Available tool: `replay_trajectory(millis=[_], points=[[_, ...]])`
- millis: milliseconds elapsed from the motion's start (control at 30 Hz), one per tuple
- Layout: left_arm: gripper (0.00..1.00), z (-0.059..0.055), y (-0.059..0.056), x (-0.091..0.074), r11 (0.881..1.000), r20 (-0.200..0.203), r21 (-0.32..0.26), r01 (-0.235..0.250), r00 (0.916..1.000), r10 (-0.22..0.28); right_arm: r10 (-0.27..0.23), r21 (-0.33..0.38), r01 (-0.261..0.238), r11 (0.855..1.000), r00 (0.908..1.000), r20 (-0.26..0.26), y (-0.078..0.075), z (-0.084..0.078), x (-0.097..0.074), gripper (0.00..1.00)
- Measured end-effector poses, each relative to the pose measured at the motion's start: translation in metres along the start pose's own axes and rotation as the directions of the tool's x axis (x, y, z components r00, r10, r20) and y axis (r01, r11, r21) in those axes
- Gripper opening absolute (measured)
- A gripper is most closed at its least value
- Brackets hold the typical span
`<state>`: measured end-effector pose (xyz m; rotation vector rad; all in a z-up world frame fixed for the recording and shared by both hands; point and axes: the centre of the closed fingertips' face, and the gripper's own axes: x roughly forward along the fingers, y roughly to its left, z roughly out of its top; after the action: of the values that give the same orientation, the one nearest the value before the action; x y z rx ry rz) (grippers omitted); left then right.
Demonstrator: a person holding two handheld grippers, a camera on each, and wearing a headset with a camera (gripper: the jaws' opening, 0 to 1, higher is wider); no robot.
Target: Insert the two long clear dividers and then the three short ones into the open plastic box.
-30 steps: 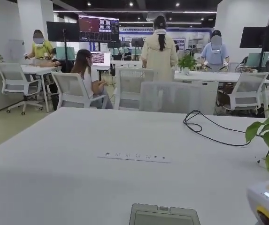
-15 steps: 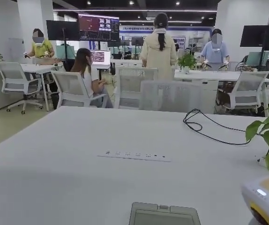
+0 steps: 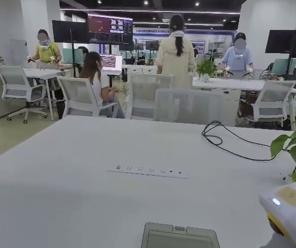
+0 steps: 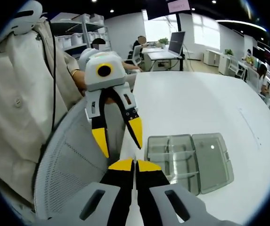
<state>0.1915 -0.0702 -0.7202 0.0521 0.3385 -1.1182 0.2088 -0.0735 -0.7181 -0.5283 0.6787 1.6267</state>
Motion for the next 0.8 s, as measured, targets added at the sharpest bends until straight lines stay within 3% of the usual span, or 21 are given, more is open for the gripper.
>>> replay_trajectory(millis=[200, 333, 600, 800], points=[[0.37, 0.000, 0.010, -0.002, 0.998, 0.021, 0.003, -0.063, 0.9978, 0.063, -0.051, -0.009, 0.050, 0.999, 0.9941, -0.096, -0.017, -0.012, 0.004, 0.02], [0.46, -0.003, 0.015, -0.003, 0.996, 0.019, -0.003, -0.092, 0.9956, 0.092, -0.076, -0.026, 0.072, 0.997, 0.9809, -0.179, -0.030, -0.024, 0.008, 0.02], [0.58, -0.008, 0.024, -0.005, 0.991, 0.004, -0.017, -0.134, 0.9909, 0.135, -0.101, -0.035, 0.095, 0.995, 0.9607, -0.259, -0.047, -0.035, 0.014, 0.02], [0.64, -0.012, 0.027, -0.006, 0.988, -0.007, -0.028, -0.154, 0.9880, 0.154, -0.127, -0.053, 0.116, 0.992, 0.9337, -0.335, -0.057, -0.045, 0.015, 0.02]])
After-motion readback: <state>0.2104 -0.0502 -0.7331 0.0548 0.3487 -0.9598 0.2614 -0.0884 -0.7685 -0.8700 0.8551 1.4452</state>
